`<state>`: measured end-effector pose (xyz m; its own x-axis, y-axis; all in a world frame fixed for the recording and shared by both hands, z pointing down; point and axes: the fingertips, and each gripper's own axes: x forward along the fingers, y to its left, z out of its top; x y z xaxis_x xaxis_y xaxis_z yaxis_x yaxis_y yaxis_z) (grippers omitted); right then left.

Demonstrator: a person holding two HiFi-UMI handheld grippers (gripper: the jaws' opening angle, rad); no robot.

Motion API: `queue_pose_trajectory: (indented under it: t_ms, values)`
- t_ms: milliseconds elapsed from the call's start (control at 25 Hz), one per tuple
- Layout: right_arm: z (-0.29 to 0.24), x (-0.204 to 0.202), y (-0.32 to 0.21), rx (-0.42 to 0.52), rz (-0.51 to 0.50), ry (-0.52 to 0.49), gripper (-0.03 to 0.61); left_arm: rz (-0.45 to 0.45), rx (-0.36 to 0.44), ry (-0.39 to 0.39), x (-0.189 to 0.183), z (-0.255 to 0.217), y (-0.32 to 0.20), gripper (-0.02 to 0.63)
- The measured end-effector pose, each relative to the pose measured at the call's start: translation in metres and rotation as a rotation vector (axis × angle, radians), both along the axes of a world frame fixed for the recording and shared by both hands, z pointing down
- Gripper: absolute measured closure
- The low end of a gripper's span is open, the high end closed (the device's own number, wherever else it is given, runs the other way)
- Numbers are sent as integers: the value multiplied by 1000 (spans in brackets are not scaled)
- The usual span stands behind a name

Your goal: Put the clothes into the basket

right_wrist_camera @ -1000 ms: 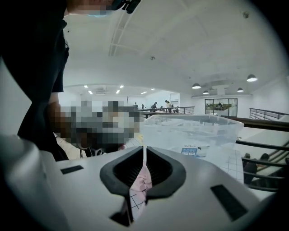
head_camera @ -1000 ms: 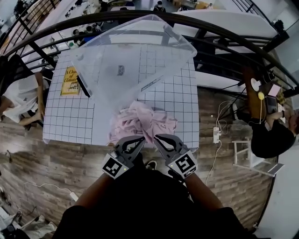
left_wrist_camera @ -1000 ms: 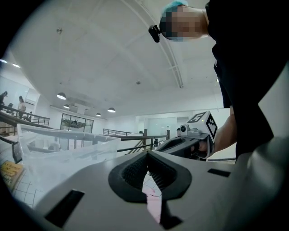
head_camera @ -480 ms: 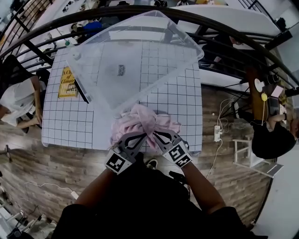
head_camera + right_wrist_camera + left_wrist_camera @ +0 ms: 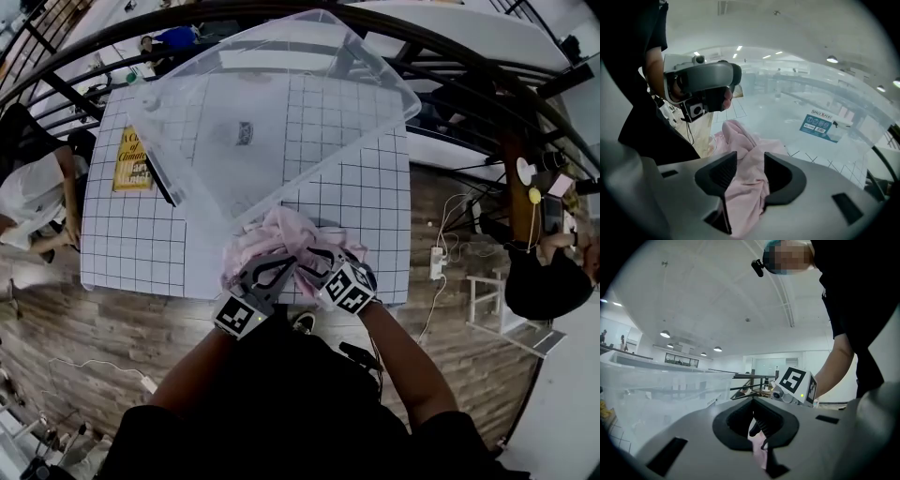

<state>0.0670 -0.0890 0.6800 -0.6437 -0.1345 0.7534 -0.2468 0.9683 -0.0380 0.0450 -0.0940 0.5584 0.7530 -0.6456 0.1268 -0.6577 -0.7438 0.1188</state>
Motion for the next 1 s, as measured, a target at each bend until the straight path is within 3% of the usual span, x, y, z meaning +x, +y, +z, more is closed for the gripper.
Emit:
queue_pose_trajectory:
  t_ms: [360, 760, 1000]
  values:
    - [42, -10, -11, -84, -126, 156, 218, -24, -5, -5, -10, 10, -14, 610]
    - [83, -12, -14, -116, -217, 286, 100, -34, -23, 8, -13, 16, -14, 610]
    - [108, -17, -19, -114, -237, 336, 64, -48, -30, 14, -19, 18, -17, 609]
